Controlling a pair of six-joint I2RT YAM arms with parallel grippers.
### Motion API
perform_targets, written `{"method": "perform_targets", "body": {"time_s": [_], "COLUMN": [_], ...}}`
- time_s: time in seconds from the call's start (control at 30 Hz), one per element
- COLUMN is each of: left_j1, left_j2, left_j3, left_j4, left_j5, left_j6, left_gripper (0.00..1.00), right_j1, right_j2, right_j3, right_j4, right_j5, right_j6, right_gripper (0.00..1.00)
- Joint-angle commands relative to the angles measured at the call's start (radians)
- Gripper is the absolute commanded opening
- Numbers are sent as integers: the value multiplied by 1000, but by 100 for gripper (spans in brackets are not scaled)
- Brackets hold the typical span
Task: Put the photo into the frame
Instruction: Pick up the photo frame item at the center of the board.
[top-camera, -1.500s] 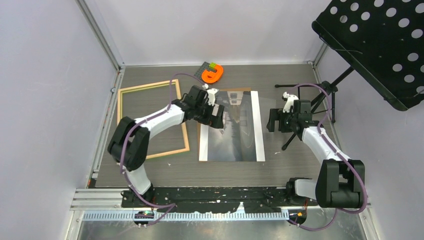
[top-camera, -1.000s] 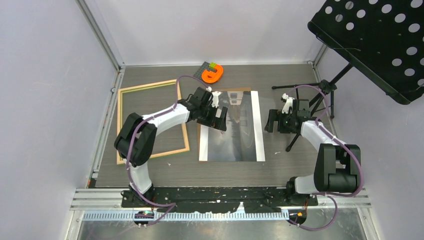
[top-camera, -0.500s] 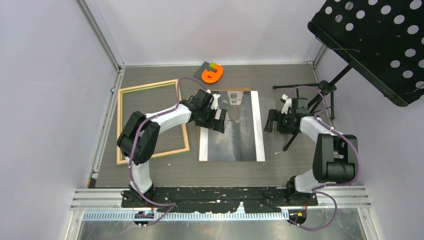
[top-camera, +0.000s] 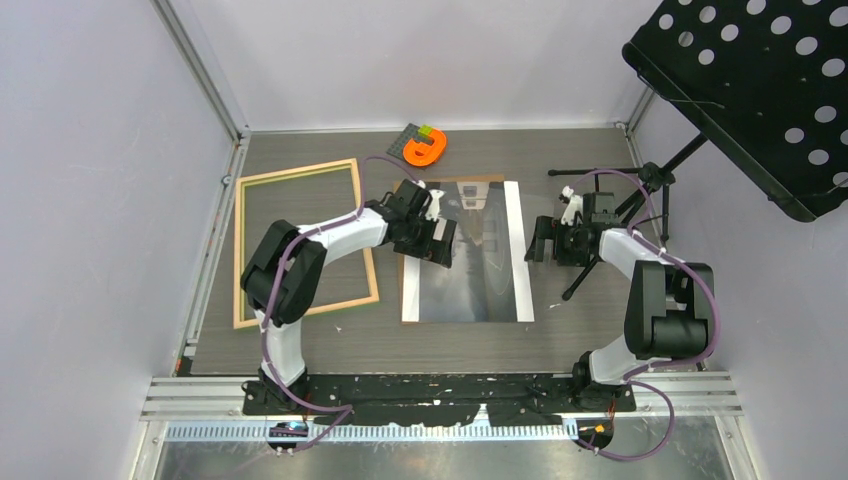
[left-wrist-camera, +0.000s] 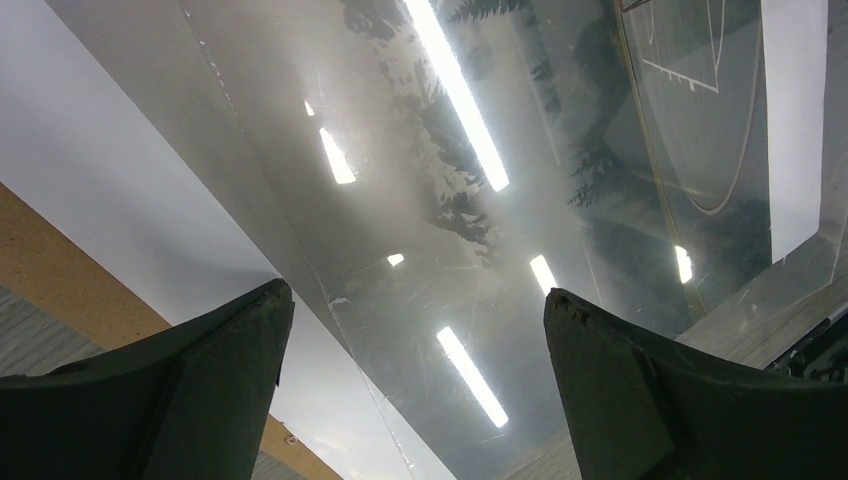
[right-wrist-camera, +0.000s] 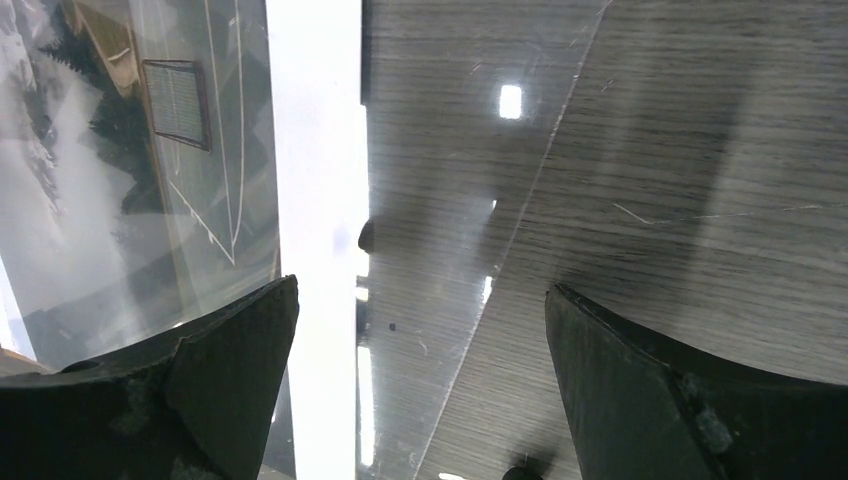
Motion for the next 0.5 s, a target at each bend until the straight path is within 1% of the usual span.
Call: {"method": "perform_targets", "body": {"time_s": [0.0, 0.47], "left_j1": [-16, -16], "left_j2": [30, -13], "left_j3": [26, 15], "left_j4": [3, 36], "left_j5": [36, 38], "left_j6": [-19, -22], "left_gripper": [99, 99], "right_j1": [7, 6], "right_j2": [22, 35], "right_j3": [18, 20], "right_j4": [-15, -15], "right_j5": [-37, -59], "right_j6": [5, 5], "right_gripper": [100, 100]}}
